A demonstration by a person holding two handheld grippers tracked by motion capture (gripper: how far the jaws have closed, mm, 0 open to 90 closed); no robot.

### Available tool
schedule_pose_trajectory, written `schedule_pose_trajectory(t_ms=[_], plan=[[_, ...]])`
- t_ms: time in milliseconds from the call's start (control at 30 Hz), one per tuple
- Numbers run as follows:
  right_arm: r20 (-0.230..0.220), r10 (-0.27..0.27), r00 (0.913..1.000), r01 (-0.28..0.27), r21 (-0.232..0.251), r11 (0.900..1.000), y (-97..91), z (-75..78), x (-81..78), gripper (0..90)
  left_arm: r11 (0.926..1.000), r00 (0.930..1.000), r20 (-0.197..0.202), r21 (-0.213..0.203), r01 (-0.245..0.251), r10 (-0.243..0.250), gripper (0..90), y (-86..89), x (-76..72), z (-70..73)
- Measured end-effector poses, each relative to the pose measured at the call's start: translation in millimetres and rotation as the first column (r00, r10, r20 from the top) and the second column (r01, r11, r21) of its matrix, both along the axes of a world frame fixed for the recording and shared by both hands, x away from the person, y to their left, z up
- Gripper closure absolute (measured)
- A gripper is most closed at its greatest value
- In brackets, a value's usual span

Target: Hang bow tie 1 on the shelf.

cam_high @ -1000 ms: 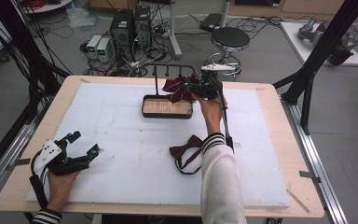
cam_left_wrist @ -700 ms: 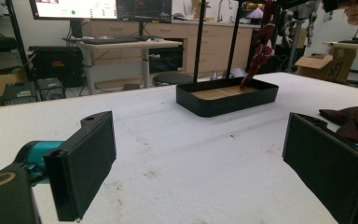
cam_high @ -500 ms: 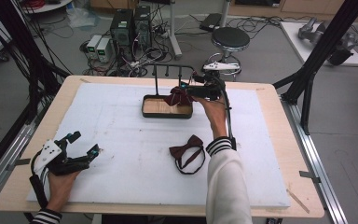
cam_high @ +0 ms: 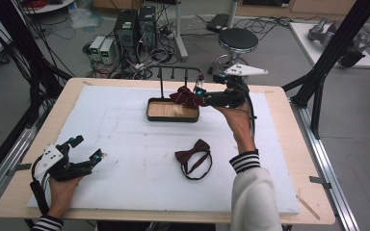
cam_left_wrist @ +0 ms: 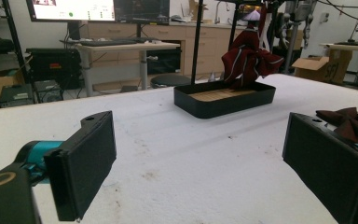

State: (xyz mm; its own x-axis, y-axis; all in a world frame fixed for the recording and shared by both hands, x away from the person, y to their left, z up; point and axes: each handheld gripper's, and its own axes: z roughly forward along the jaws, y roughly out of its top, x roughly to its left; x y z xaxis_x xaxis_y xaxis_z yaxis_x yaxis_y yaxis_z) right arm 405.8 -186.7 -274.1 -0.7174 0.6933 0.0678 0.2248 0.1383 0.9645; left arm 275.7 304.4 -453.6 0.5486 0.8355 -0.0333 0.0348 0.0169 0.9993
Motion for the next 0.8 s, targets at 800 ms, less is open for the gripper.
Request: schedule_pose_trajectory(t_ms=[800], plan=[[0.066,-0.144,0.9874,0.149,-0.082,0.9854,-68.5,-59.1,-87.0,11.9,1.0000,1.0000,0.004,-0.001,-0.001,0.001,10.0,-0.2,-0.6,-0.2]])
